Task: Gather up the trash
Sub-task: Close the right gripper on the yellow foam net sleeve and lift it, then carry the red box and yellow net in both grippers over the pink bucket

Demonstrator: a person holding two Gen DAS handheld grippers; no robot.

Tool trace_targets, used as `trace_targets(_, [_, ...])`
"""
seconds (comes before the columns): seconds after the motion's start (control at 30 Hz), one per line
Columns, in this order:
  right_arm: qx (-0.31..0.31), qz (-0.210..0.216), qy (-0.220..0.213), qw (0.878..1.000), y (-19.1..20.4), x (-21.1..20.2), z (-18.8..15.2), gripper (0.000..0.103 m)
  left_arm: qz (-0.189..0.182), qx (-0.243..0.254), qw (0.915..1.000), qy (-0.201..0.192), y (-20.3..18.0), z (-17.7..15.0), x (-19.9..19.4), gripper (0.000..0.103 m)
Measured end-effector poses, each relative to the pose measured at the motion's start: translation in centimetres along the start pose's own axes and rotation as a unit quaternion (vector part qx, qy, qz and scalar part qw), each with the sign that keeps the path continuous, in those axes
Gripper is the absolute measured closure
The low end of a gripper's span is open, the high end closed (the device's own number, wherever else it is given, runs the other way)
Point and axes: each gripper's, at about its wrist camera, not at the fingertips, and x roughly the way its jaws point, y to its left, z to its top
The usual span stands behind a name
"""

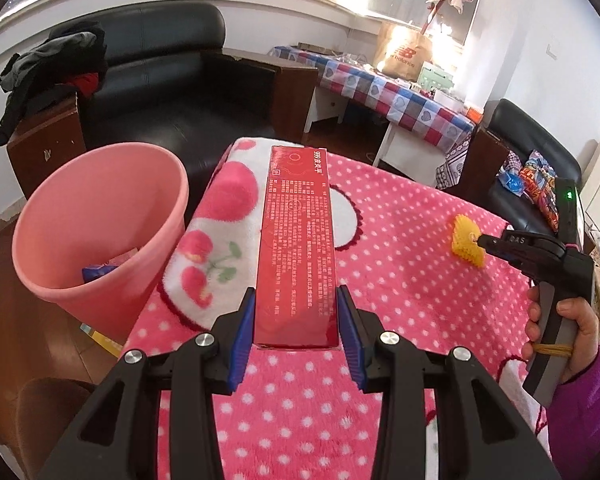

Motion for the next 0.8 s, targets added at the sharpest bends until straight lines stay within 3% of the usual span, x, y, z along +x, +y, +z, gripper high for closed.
trace_targets(0.03, [0.0, -0.003, -0.002, 1.0, 0.0, 0.0, 0.1, 0.058, 0.0, -0.001, 1.0, -0.003, 0.0, -0.1, -0.3, 0.064])
trace_targets(0.33, [-0.047, -0.021, 0.026, 0.998, 0.9, 2.3, -0.3, 0.059, 0.003, -0.009, 0.9996, -0.026, -0.3, -0.8, -3.1, 0.064])
trace_targets(0.47, [-0.072, -0.014, 0.02, 0.997, 1.1, 1.5, -0.6, 0.091, 0.005, -0.01, 0.9992, -0.038, -0.6, -0.8, -4.1, 0.064])
trace_targets(0.8, [-0.077, 0.039, -0.018, 0.996, 0.9, -5.0, -2.8, 0.093, 0.016, -0.007, 0.999, -0.041, -1.4, -0.6, -4.7, 0.064])
